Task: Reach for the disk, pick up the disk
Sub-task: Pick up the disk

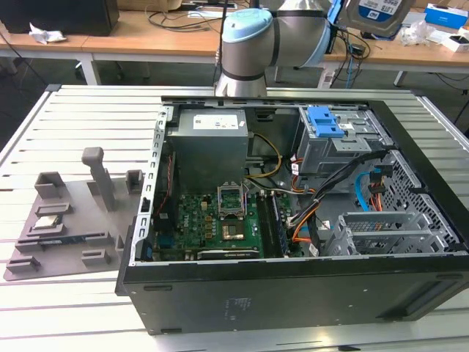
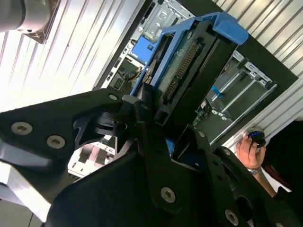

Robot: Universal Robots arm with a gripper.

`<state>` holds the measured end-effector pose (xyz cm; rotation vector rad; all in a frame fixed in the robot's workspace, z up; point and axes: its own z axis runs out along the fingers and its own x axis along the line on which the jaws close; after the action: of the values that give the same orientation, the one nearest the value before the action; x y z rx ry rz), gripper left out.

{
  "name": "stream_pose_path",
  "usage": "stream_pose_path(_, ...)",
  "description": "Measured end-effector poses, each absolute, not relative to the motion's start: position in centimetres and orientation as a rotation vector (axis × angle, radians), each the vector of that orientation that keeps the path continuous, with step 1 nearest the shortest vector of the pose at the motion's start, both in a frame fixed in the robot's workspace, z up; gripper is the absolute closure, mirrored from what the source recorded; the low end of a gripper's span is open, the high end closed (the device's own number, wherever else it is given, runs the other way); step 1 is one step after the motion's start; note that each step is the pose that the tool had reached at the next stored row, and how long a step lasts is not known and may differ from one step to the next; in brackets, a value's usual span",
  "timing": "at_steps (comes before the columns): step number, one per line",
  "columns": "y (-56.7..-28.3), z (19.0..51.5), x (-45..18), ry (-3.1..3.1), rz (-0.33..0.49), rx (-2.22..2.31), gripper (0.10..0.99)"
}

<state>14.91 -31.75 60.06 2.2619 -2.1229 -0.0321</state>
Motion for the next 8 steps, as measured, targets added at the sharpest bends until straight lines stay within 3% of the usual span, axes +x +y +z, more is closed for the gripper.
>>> stream_pose_path(8, -31.3, 60.1, 19.6, -2.123, -0.032, 2.262, 0.722)
